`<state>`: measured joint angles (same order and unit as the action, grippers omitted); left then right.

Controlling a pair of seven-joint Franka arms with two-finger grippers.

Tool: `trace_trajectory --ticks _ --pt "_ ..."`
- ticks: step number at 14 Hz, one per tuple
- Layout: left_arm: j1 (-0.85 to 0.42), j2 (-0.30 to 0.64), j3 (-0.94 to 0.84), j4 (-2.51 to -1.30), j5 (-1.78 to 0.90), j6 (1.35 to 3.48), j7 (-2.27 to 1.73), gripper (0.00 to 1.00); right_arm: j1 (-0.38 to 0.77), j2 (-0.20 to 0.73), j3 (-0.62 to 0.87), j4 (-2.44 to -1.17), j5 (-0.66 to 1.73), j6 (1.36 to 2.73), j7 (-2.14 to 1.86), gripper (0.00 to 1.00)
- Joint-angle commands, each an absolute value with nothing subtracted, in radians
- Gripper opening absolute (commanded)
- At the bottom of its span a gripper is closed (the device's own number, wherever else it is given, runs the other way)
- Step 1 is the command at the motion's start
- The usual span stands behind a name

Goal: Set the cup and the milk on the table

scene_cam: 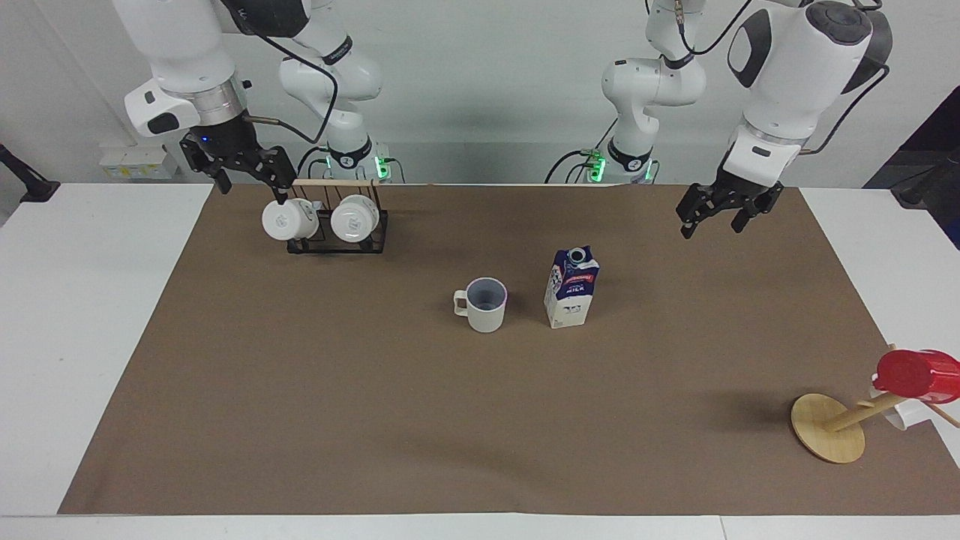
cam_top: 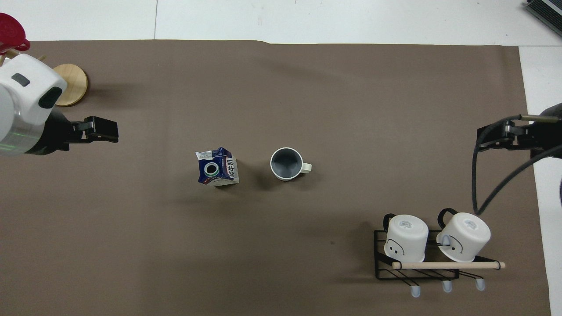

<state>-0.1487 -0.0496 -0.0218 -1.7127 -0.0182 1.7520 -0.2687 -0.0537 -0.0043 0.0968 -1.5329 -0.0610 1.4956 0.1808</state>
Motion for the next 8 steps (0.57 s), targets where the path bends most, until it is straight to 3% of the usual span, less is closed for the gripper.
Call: trace_trajectory --ticks 1,8 --pt "-0.134 -0.066 -0.025 -1.658 -0.009 1.683 -0.258 1.0 -0.074 -0.032 0.097 -1.549 -0.043 1.476 0.083 1.0" --pt "-0.098 -0.063 -0.017 -1.644 -0.015 1.64 -0.25 1.0 -0.064 -0.037 0.098 -1.546 -0.041 1.486 0.084 1.0"
